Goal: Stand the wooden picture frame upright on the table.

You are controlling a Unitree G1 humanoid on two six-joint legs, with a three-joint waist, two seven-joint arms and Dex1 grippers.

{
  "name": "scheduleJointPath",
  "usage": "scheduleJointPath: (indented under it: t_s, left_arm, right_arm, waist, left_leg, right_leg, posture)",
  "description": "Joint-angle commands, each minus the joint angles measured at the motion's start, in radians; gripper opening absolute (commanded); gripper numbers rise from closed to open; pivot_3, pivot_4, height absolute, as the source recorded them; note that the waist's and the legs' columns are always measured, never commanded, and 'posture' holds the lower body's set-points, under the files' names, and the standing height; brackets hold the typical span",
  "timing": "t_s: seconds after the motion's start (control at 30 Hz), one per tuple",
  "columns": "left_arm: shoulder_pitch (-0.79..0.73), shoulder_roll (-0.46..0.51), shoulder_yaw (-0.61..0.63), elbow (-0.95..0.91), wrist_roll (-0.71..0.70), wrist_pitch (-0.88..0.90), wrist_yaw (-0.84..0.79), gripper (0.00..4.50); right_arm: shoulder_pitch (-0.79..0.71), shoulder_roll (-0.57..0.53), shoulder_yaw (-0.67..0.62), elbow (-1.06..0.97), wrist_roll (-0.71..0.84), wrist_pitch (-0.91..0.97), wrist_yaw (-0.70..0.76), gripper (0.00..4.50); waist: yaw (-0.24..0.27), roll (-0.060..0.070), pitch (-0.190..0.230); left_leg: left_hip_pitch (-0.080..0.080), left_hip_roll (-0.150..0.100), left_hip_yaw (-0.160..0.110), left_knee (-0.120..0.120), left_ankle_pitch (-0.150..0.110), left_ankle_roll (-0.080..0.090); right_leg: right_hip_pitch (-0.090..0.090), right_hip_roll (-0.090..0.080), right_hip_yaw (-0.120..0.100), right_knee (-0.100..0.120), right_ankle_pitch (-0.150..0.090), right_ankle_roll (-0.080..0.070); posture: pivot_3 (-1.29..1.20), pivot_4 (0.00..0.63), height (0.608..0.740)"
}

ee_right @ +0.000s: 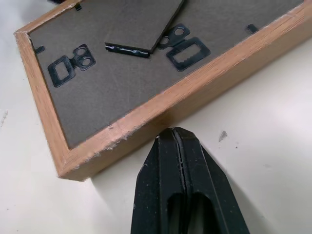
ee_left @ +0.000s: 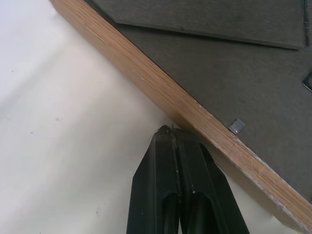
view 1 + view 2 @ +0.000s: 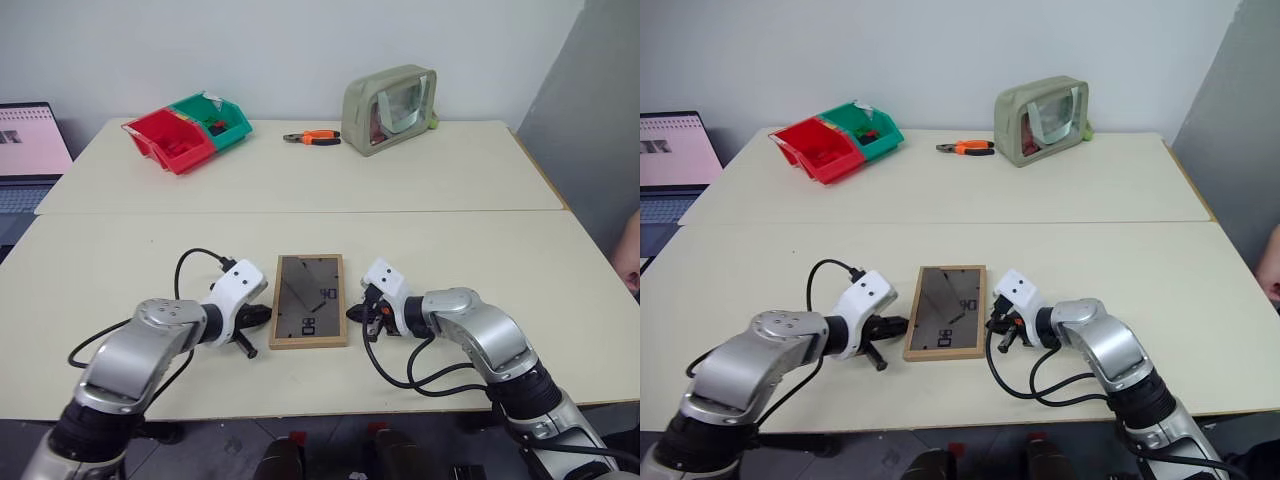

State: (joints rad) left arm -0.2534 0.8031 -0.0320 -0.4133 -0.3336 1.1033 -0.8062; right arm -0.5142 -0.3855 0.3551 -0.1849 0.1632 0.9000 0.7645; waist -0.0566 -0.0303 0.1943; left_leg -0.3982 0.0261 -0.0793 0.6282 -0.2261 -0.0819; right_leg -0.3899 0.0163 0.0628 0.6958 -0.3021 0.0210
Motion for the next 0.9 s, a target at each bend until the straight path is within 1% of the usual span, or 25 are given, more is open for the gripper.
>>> scheduleJointPath:
  t_s: [0.03,0.07,0.13,0.17,0.23,0.27,0.37,0.4,0.43,0.5,0.6,0.73,0.83,0.9]
  left_arm:
    - [0.01,0.086,0.163,0.065,-0.139,0.012,-0.15,0.21]
    - [0.011,0.093,0.191,0.076,-0.18,0.025,-0.177,0.4]
    - [0.002,0.084,0.245,0.102,-0.272,0.079,-0.217,0.63]
    - [-0.004,0.078,0.261,0.114,-0.302,0.1,-0.225,0.88]
    - [-0.031,0.047,0.316,0.15,-0.394,0.208,-0.224,1.27]
    - [-0.058,0.026,0.346,0.183,-0.435,0.29,-0.212,1.51]
    - [-0.13,-0.007,0.373,0.284,-0.486,0.452,-0.178,2.19]
    - [-0.149,-0.011,0.374,0.315,-0.492,0.483,-0.165,2.33]
    - [-0.165,-0.013,0.372,0.343,-0.503,0.501,-0.151,2.6]
    - [-0.182,-0.004,0.358,0.378,-0.524,0.511,-0.129,3.01]
    - [-0.22,-0.001,0.328,0.486,-0.576,0.511,-0.088,3.67]
    - [-0.222,0.023,0.26,0.525,-0.615,0.511,-0.093,4.47]
    - [-0.219,0.005,0.221,0.545,-0.594,0.511,-0.095,4.47]
    - [-0.204,0.006,0.174,0.546,-0.573,0.486,-0.106,4.47]
  right_arm:
    - [-0.035,-0.022,-0.035,0.048,-0.021,-0.099,-0.014,0.0]
    - [-0.037,-0.025,-0.037,0.062,-0.026,-0.117,-0.017,0.0]
    - [-0.044,-0.029,-0.039,0.097,-0.04,-0.158,-0.021,0.0]
    - [-0.048,-0.029,-0.039,0.112,-0.044,-0.174,-0.022,0.0]
    - [-0.054,-0.029,-0.037,0.136,-0.05,-0.197,-0.026,0.0]
    - [-0.058,-0.027,-0.037,0.143,-0.05,-0.208,-0.025,0.0]
    - [-0.066,-0.022,-0.056,0.14,-0.035,-0.213,-0.023,0.0]
    - [-0.066,-0.025,-0.059,0.137,-0.032,-0.211,-0.021,0.0]
    - [-0.065,-0.03,-0.06,0.13,-0.03,-0.208,-0.017,0.0]
    - [-0.062,-0.041,-0.064,0.108,-0.023,-0.197,-0.009,0.0]
    - [-0.05,-0.063,-0.063,0.081,-0.018,-0.186,0.006,0.0]
    - [-0.046,-0.068,-0.056,0.061,-0.01,-0.161,0.008,0.0]
    - [-0.051,-0.044,-0.05,0.068,-0.014,-0.152,-0.013,0.0]
    - [-0.048,-0.025,-0.044,0.068,-0.014,-0.145,-0.025,0.0]
  waist:
    - [-0.002,-0.001,0.001]
    - [-0.001,0.0,0.001]
    - [-0.001,0.0,0.001]
    - [-0.001,0.0,0.001]
    - [-0.001,0.0,0.001]
    - [-0.001,-0.001,0.001]
    - [-0.001,-0.001,0.001]
    - [-0.001,-0.001,0.001]
    - [-0.001,-0.001,0.001]
    - [-0.001,-0.001,0.001]
    - [0.0,-0.001,0.001]
    - [-0.001,-0.001,0.001]
    - [-0.001,-0.001,0.001]
    - [-0.001,-0.001,0.001]
  left_leg:
    - [0.0,0.0,0.0,0.0,0.0,0.0]
    - [0.0,0.0,0.0,0.0,0.0,0.0]
    - [0.0,0.0,0.0,0.0,0.0,0.0]
    - [0.0,0.0,0.0,0.0,0.0,0.0]
    - [-0.001,0.0,0.0,0.0,0.0,0.0]
    - [-0.001,0.0,0.0,0.0,0.0,0.0]
    - [-0.001,0.0,-0.001,0.001,0.0,0.0]
    - [-0.001,0.0,-0.001,0.001,0.0,0.0]
    - [-0.001,0.0,-0.001,0.001,0.0,0.0]
    - [-0.001,0.0,-0.001,0.001,0.0,0.0]
    - [-0.001,0.001,-0.002,0.0,0.0,0.0]
    - [-0.001,0.001,-0.001,0.0,0.0,0.0]
    - [-0.001,0.001,-0.001,0.0,0.0,0.0]
    - [0.0,0.001,-0.001,0.0,0.0,0.0]
  right_leg:
    - [-0.001,0.001,0.0,0.0,0.0,0.0]
    - [-0.001,0.001,-0.001,0.0,0.0,-0.001]
    - [-0.001,0.001,-0.001,0.0,-0.001,-0.001]
    - [-0.001,0.001,-0.001,0.0,-0.001,-0.001]
    - [-0.001,0.001,-0.001,0.0,-0.001,-0.001]
    - [-0.001,0.001,-0.001,0.0,-0.001,-0.001]
    - [-0.001,0.001,-0.001,0.001,-0.001,-0.001]
    - [-0.001,0.001,-0.002,0.001,-0.001,-0.001]
    - [-0.001,0.002,-0.002,0.001,-0.001,-0.001]
    - [-0.001,0.002,-0.001,0.001,-0.001,-0.001]
    - [-0.001,0.001,-0.002,0.001,0.0,-0.002]
    - [-0.001,0.0,-0.001,0.001,0.0,-0.002]
    - [-0.001,0.0,-0.001,0.001,0.0,-0.002]
    - [-0.001,0.0,-0.001,0.002,0.0,-0.003]
  posture:
    - [0.0,0.15,0.74]
    - [0.0,0.15,0.74]
    - [0.0,0.15,0.74]
    - [0.0,0.15,0.74]
    - [0.0,0.15,0.74]
    - [0.0,0.15,0.74]
    - [0.0,0.15,0.74]
    - [0.0,0.15,0.74]
    - [0.0,0.15,0.74]
    - [0.0,0.15,0.74]
    - [0.0,0.15,0.74]
    - [0.0,0.15,0.74]
    - [0.0,0.15,0.74]
    - [0.0,0.15,0.74]
